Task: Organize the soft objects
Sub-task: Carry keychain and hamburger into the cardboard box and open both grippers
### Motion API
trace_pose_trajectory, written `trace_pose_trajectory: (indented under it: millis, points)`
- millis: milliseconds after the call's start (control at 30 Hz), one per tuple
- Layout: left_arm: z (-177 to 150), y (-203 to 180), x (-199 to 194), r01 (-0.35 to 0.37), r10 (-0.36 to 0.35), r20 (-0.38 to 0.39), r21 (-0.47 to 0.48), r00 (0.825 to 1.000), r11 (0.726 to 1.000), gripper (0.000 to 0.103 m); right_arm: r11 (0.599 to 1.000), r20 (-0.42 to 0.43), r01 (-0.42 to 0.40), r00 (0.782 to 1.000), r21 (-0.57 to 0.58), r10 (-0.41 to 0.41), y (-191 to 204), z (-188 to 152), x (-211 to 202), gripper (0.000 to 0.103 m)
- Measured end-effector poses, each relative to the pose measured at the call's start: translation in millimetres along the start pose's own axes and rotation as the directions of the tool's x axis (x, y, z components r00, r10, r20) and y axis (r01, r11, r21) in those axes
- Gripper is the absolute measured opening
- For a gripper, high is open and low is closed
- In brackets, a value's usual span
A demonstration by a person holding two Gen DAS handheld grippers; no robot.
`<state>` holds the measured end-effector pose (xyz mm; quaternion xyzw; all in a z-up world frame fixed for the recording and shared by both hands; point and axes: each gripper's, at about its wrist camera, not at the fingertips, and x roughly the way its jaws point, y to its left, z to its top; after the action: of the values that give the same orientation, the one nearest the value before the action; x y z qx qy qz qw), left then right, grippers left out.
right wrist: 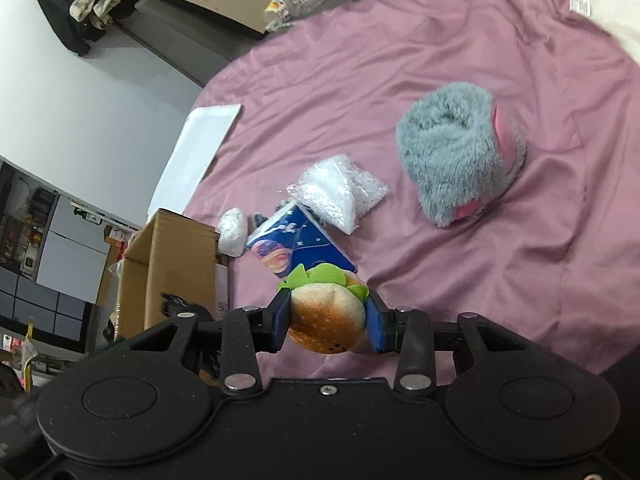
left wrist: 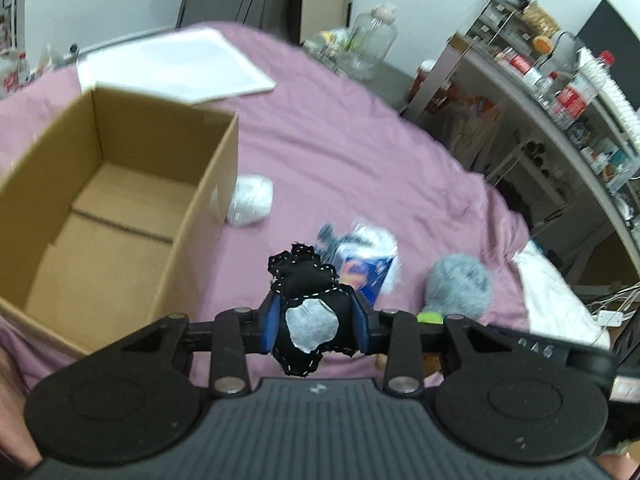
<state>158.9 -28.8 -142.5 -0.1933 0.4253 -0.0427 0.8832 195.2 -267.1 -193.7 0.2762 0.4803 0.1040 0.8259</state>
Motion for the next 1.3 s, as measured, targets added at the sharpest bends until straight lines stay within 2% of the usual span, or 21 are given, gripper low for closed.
trace_pose_trajectory:
  millis: [200, 567, 733, 1033, 1300]
  points:
    - [17.5, -1.9, -23.0, 0.004, -0.005, 0.032, 0.049, 0.999, 0.999, 0.036, 1.0, 0.06, -0.028, 0.998, 0.006, 0.027, 21.2, -5.2, -20.3, 0.038]
    - [58.8, 17.3, -55.1, -0.016, 0.009, 0.091, 0.079, 0.996, 0.997, 0.036, 0.997, 0.136, -0.064, 0.988, -0.037, 0.069, 70.2, -5.5, -41.4, 0.038]
    - [76.3, 33.7, -61.4, -0.043, 0.036, 0.139, 0.053, 0.99, 0.998, 0.036, 0.993, 0.172, -0.083, 0.98, -0.08, 0.096, 92.9, -4.2, -48.5, 0.038]
    - [109.7, 64.5, -62.4, -0.095, 0.094, 0.189, -0.004, 0.977, 0.996, 0.036, 0.984, 0.181, -0.126, 0.972, -0.126, 0.148, 124.5, 5.3, -42.0, 0.038]
    - [113.5, 100.5, -55.7, -0.102, 0.112, 0.185, -0.063, 0.976, 0.993, 0.036, 0.979, 0.166, -0.104, 0.977, -0.175, 0.134, 150.9, 7.3, -26.5, 0.038]
